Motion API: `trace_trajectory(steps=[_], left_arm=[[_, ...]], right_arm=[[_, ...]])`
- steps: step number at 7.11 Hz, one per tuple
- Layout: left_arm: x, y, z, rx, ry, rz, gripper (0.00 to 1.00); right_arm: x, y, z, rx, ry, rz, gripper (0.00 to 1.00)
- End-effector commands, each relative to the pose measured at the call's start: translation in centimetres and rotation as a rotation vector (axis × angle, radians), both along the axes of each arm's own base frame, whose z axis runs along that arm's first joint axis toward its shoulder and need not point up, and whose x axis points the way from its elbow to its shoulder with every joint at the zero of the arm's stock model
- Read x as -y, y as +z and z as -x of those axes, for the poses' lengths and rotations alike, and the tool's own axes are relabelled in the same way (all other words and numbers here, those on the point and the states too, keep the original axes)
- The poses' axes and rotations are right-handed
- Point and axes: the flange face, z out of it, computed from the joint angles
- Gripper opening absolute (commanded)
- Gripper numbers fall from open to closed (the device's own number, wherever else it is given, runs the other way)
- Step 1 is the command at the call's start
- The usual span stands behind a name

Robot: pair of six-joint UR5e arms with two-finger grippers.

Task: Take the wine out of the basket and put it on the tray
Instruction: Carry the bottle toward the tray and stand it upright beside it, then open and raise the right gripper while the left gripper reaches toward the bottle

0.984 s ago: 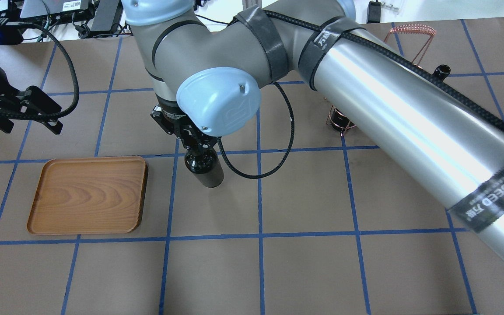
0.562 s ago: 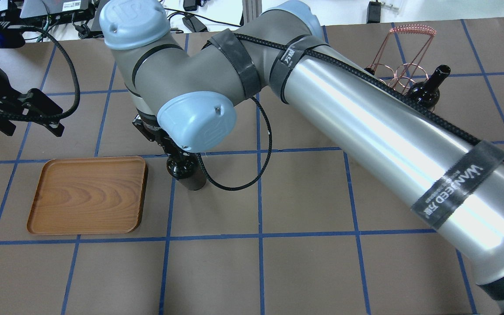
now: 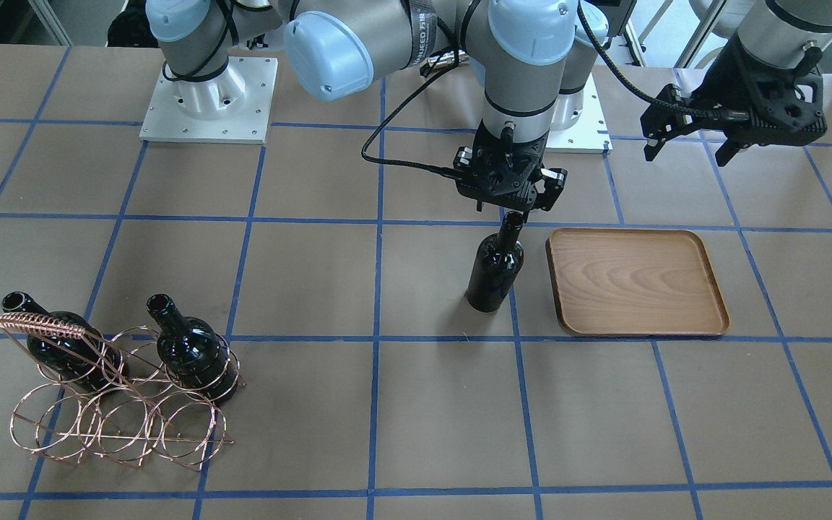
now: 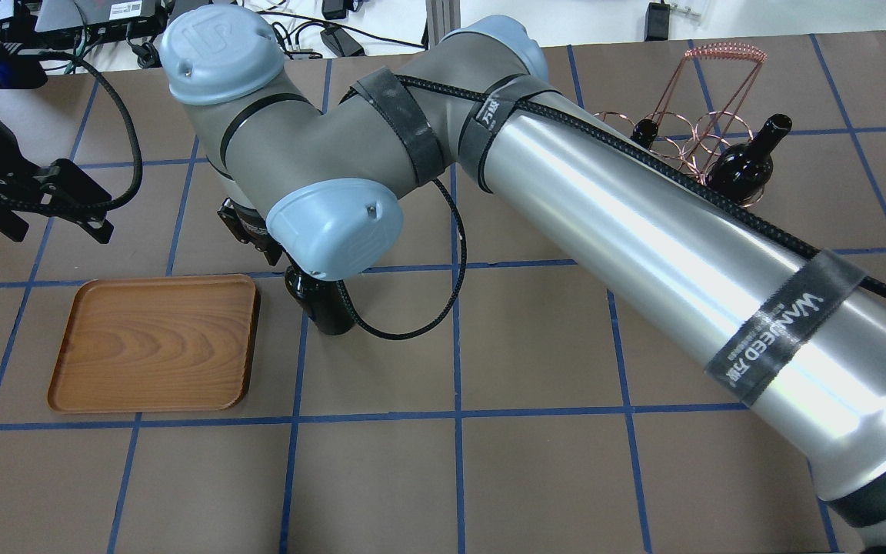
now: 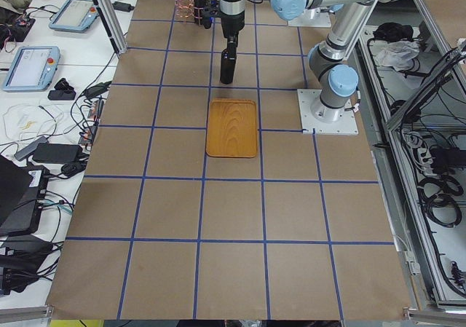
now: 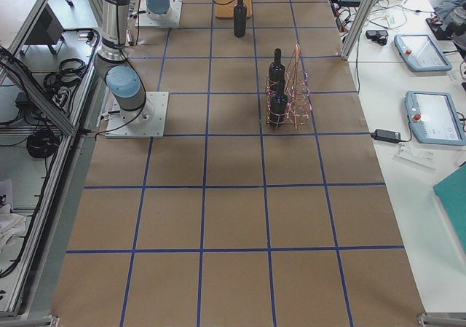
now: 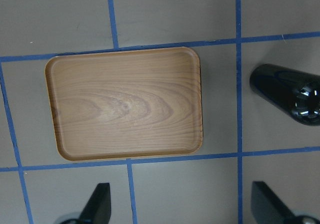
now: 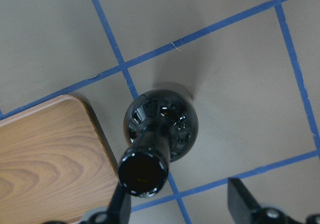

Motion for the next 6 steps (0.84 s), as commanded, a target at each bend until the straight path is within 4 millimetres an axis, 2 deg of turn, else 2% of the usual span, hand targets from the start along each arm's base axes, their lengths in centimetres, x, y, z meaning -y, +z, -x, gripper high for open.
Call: trace_trajectory(steps=[1, 2, 3, 5, 6], left_arm=[[0.5, -0.4, 0.3, -0.005, -0.003, 0.0, 1.0], [0.2, -0.1, 1.4, -0.011, -0.011, 0.006, 1.0], [0.2, -0.1, 3.9, -0.009, -0.027, 0.008, 1.0], [-0.5, -0.3, 10.6, -0.005, -0.039, 0.008, 1.0], [-1.2, -0.3, 13.1, -0.004, -0.056, 0.008, 1.0]], right_arm=[[4.2, 6.0, 7.7, 0.055, 0.021, 0.086, 1.0], [6.0, 9.2, 12.9, 0.092, 0.053, 0.119, 1.0], [6.1, 10.1, 17.4, 0.061, 0.117, 0.069, 1.0], [4.4, 12.5, 25.4, 0.029, 0.284, 0.038, 1.0], [3.2, 14.9, 29.0, -0.044, 0.315, 0.074, 1.0]])
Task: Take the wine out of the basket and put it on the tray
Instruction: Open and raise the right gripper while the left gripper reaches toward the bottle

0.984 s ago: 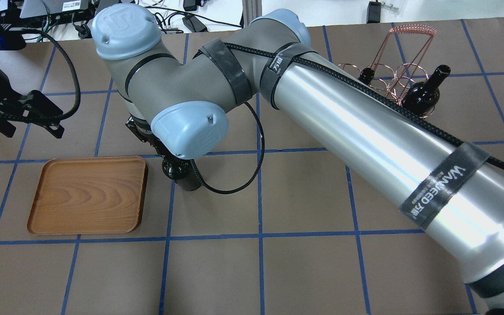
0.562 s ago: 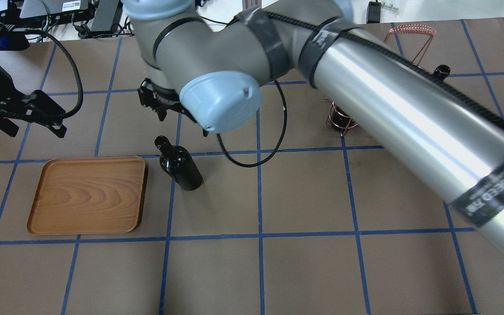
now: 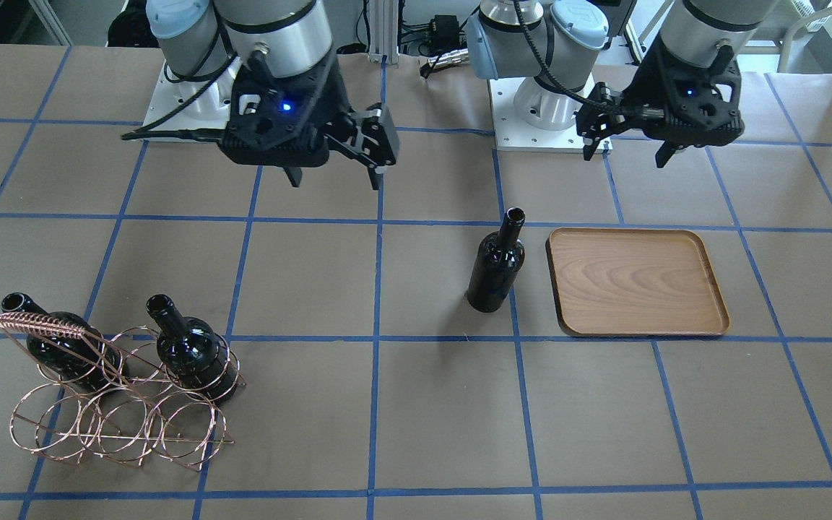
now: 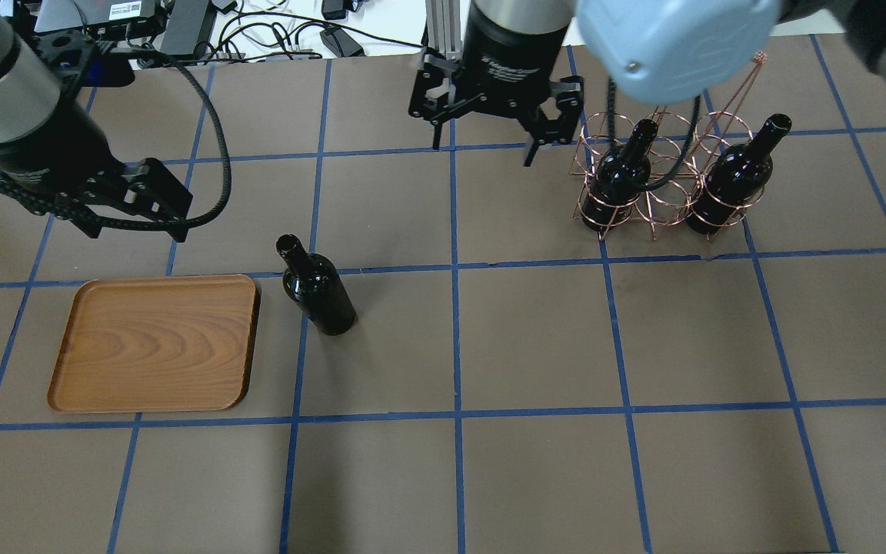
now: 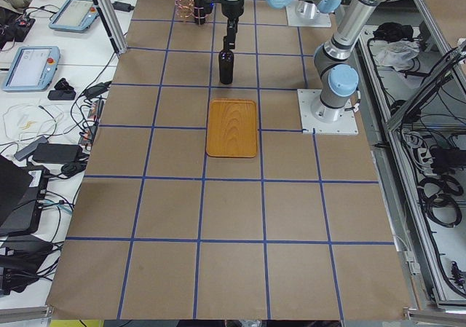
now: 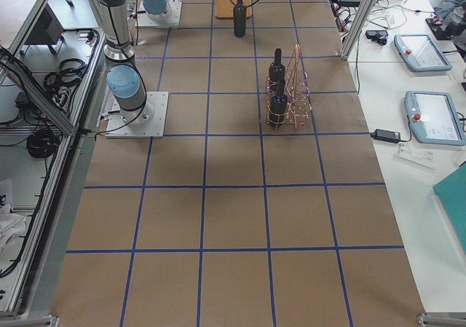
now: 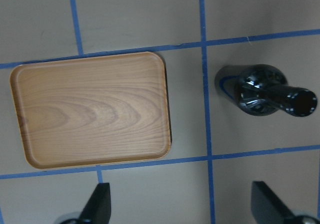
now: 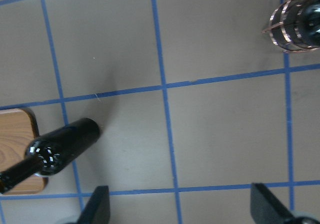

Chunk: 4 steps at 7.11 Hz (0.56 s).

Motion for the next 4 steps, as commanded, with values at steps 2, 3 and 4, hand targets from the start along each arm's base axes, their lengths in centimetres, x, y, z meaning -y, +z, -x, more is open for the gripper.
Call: trace_trajectory(steps=[2, 3, 4], left_arm=[[-1.4, -1.1, 7.9, 0.002, -0.085, 0.008, 1.0], [-1.1, -3.1, 8.8, -0.001, -0.1, 0.026, 1.0], [-0.9, -5.1, 8.8, -0.003, -0.103, 0.032, 1.0]], right_arm=[[-4.7, 3.4, 6.9, -0.136, 0.163, -0.013, 1.0], [-5.8, 2.8, 7.1, -0.138, 0.162, -0.019, 1.0], [-6.0, 2.7, 7.3, -0.138, 0.171, -0.011, 1.0]])
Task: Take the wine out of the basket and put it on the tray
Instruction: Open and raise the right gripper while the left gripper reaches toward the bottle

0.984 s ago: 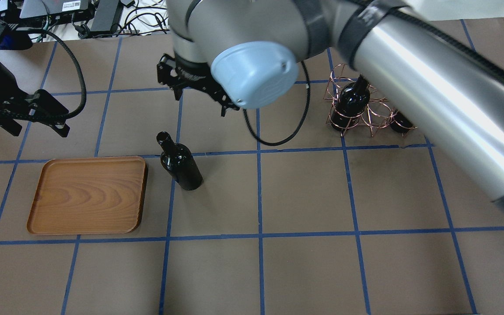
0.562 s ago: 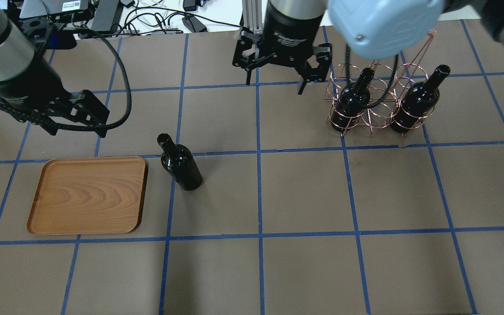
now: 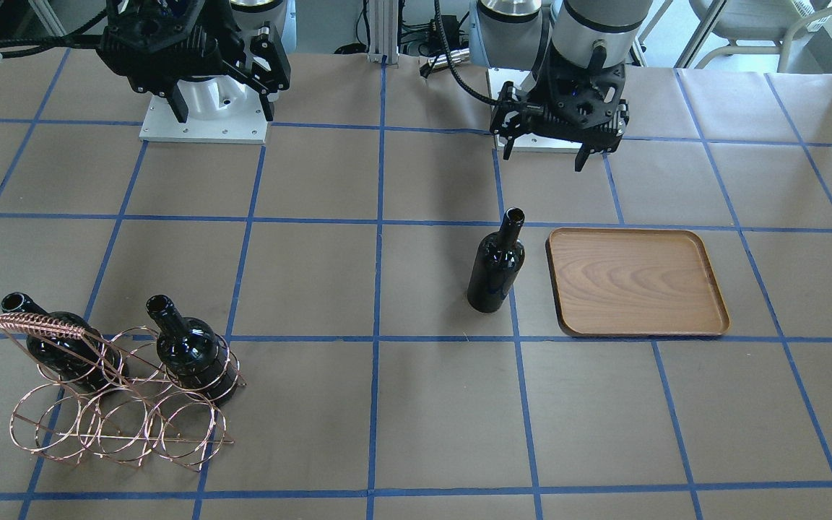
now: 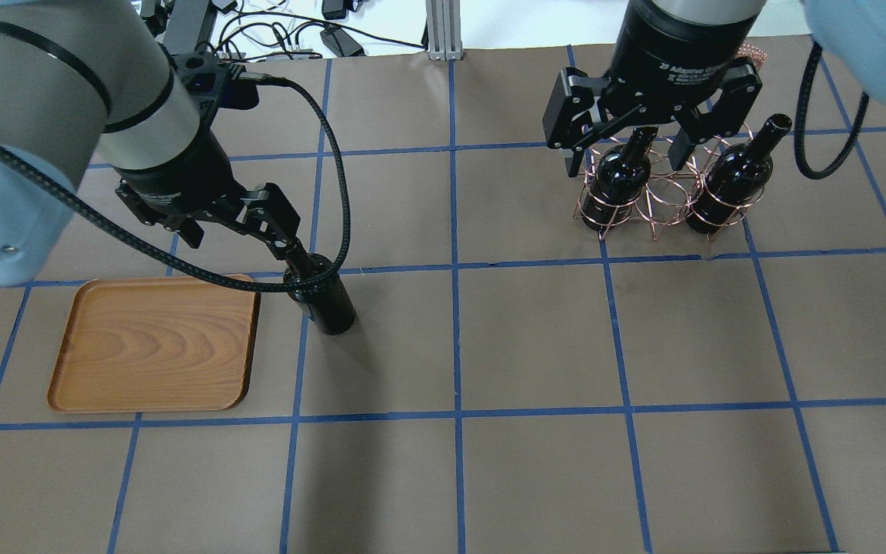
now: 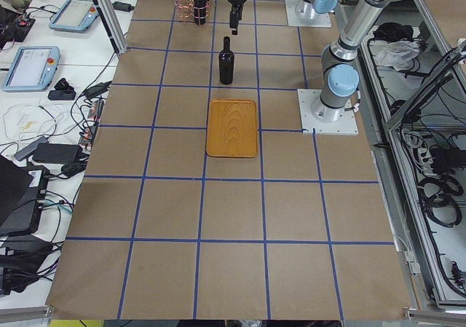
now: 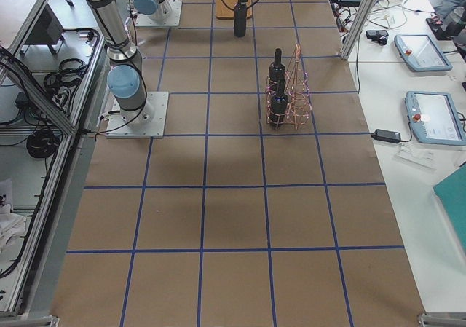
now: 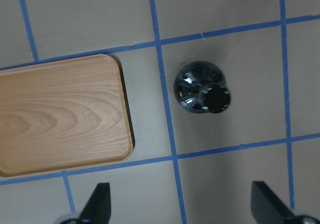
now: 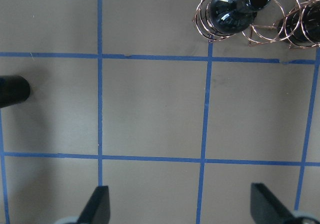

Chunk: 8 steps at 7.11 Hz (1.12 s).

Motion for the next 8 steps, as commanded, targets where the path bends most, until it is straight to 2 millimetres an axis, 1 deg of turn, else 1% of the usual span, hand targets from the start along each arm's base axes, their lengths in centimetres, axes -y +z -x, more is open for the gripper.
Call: trace_trajectory(steps=[1, 2, 3, 4, 6, 8], left_arm=[[0.2, -3.5, 1.0, -0.011, -0.018, 0.0, 1.0], [0.8, -4.3, 1.2, -0.019, -0.019, 0.002, 1.0], [1.8, -5.5, 1.3, -0.018, -0.019, -0.001, 1.0], [2.4, -6.4, 1.3, -0.017, -0.019, -0.012, 0.98], [3.3, -8.4, 1.4, -0.013, -0.019, -0.053, 0.9], [3.6, -9.6, 1.4, -0.009, -0.026, -0.079, 0.83]], right_arm=[[0.3, -0.1, 1.5, -0.001, 0.016, 0.033, 1.0], [1.7, 0.5, 3.5, 0.016, 0.006, 0.09, 1.0], [2.1, 0.5, 4.2, 0.018, -0.009, 0.1, 1.0], [1.8, 0.7, 4.4, 0.004, -0.014, 0.105, 1.0], [1.8, 0.7, 4.3, 0.006, -0.017, 0.107, 1.0], [1.9, 0.4, 4.2, 0.013, -0.009, 0.1, 1.0]])
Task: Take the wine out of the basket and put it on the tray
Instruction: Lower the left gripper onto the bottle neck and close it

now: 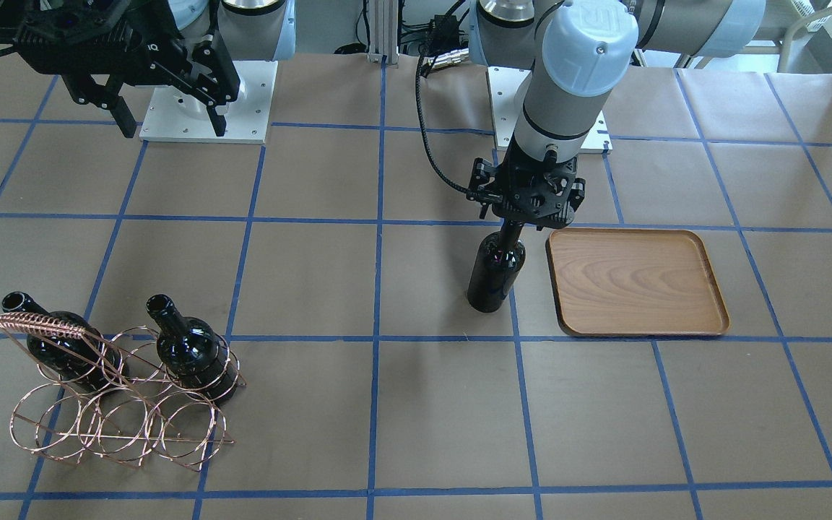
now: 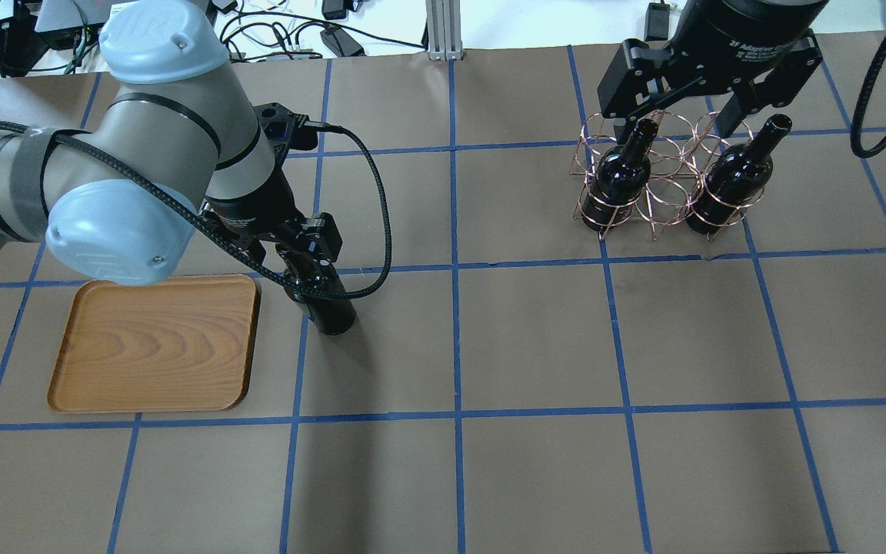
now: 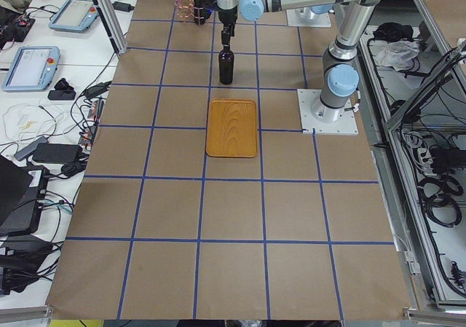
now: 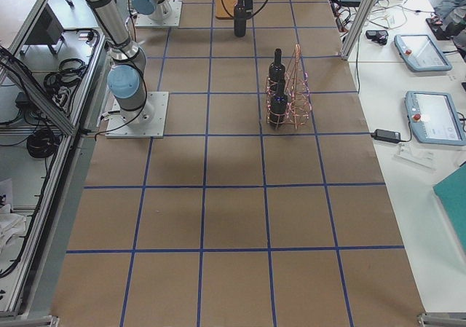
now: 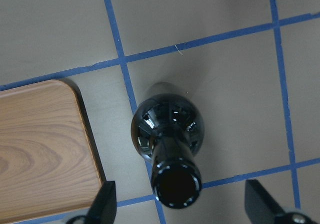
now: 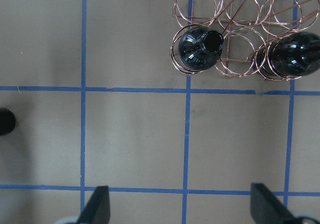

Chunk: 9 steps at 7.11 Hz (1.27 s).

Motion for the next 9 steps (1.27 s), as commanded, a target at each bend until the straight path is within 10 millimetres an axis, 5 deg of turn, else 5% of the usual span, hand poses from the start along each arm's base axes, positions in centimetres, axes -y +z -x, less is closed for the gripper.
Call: trace_trajectory(steps=[1, 6, 7, 8, 9], left_arm=[[0.22, -0.96, 0.03, 0.001, -0.004, -0.022, 0.83], [0.07, -0.91, 0.11, 0.001, 0.001, -0.03, 0.45], [0.07, -0.91, 0.11, 0.001, -0.001, -0.03, 0.31], [0.15, -0.8, 0.12, -0.001, -0.008, -0.024, 0.03], [0.24, -0.64, 0.13, -0.002, -0.016, -0.019, 0.0]], right_arm=[[-0.05, -0.14, 0.12, -0.004, 0.004, -0.002, 1.0], [0.03, -0.25, 0.05, 0.002, 0.003, -0.003, 1.0], [-0.04, -0.2, 0.06, 0.002, 0.003, -0.003, 1.0], [0.03, -0.26, 0.07, 0.001, 0.003, -0.003, 1.0], [0.04, -0.27, 0.12, 0.002, 0.002, -0.004, 1.0]])
